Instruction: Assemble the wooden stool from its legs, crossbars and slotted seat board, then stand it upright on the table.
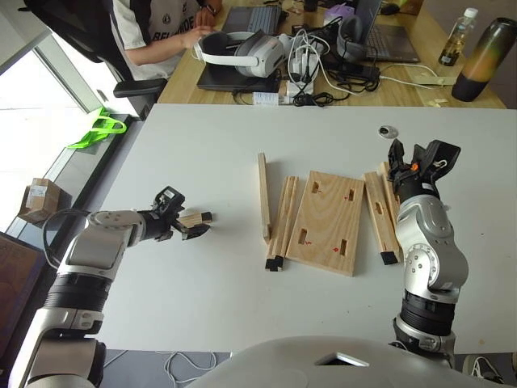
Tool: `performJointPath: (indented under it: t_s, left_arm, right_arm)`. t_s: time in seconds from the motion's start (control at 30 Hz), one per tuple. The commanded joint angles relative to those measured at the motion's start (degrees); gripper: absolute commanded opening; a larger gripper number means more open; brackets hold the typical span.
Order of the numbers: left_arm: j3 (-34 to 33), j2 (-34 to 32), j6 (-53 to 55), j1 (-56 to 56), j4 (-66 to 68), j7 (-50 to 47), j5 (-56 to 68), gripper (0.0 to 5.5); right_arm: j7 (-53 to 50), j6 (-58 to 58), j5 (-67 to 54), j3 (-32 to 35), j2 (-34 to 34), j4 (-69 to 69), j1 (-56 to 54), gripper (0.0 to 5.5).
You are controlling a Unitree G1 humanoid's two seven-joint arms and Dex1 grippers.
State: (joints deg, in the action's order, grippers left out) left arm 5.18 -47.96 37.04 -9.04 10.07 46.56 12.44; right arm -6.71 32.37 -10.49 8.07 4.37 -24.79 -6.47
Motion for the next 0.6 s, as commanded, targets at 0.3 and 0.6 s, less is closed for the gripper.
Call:
performJointPath:
  t_s: [0.3, 0.6]
  left_arm:
    - [9.0, -5.5, -10.7, 13.0, 5.0, 5.7, -7.5, 3.60]
    - [7.5, -4.5, -12.4, 13.9, 4.3, 4.9, -6.3, 2.21]
  right_arm:
    - [-1.6, 0.8, -2.7, 1.5, 1.0, -1.1, 0.2, 2.36]
    - [-8.6, 0.3, -3.1, 6.9, 1.8, -3.1, -3.2, 2.36]
